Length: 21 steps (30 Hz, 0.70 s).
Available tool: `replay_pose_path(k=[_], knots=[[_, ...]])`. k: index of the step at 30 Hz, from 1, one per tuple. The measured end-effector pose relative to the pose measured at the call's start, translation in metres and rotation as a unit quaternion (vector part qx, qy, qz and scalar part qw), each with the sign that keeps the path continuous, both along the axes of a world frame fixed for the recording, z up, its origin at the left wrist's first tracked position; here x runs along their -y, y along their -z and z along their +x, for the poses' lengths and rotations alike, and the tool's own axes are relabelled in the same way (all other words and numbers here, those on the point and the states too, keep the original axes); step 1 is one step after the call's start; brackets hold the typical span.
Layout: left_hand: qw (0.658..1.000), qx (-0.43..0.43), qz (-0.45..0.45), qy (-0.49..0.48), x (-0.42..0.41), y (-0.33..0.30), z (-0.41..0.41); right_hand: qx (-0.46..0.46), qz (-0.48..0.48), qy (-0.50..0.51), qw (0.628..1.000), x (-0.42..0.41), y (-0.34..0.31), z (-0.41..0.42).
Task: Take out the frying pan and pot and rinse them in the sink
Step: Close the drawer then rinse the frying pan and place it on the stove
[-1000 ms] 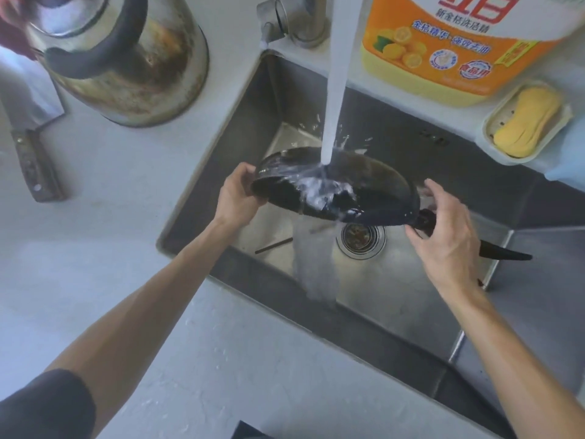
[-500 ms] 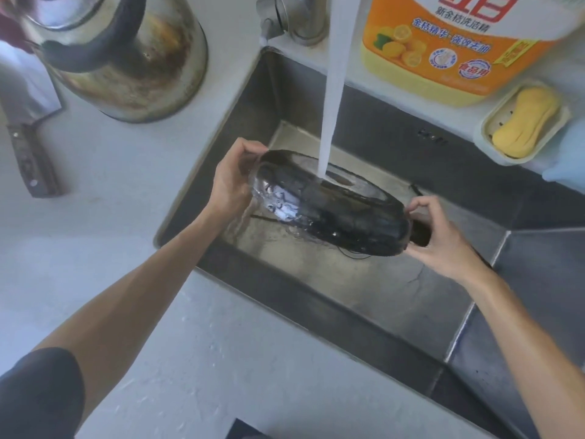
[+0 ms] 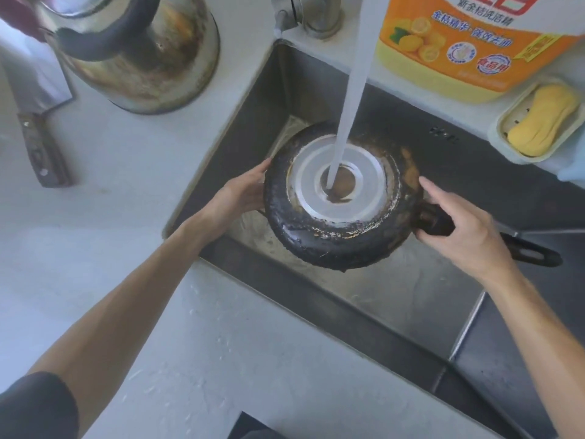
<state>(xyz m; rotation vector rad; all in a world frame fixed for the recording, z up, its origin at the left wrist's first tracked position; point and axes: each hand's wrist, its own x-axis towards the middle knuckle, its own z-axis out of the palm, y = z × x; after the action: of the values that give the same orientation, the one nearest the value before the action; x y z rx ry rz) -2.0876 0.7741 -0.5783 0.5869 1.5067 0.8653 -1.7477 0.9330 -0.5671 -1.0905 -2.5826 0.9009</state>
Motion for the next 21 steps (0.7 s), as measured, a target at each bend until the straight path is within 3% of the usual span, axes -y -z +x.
replay_pose_path(k=[3,9,15,18,21], knots=[[0.998,-0.054,-0.018,-0.025,0.002,0.008,0.003,0.006,0.046,-0.050,0.998,-0.009,-0.006,-0.010],[0.978,-0.164,-0.012,-0.127,-0.018,-0.018,-0.006,0.020,-0.150,0.036,0.988,0.004,0.006,-0.029],[0.968,-0.248,0.028,-0.004,-0.072,-0.053,-0.017,-0.107,-0.349,0.149,0.919,0.084,0.037,-0.029],[0.959,-0.266,0.032,0.091,-0.090,-0.064,-0.011,-0.152,-0.345,0.183,0.908,0.112,0.041,-0.022],[0.956,-0.250,0.035,0.151,-0.083,-0.063,-0.013,-0.185,-0.264,0.210,0.923,0.111,0.038,-0.009]])
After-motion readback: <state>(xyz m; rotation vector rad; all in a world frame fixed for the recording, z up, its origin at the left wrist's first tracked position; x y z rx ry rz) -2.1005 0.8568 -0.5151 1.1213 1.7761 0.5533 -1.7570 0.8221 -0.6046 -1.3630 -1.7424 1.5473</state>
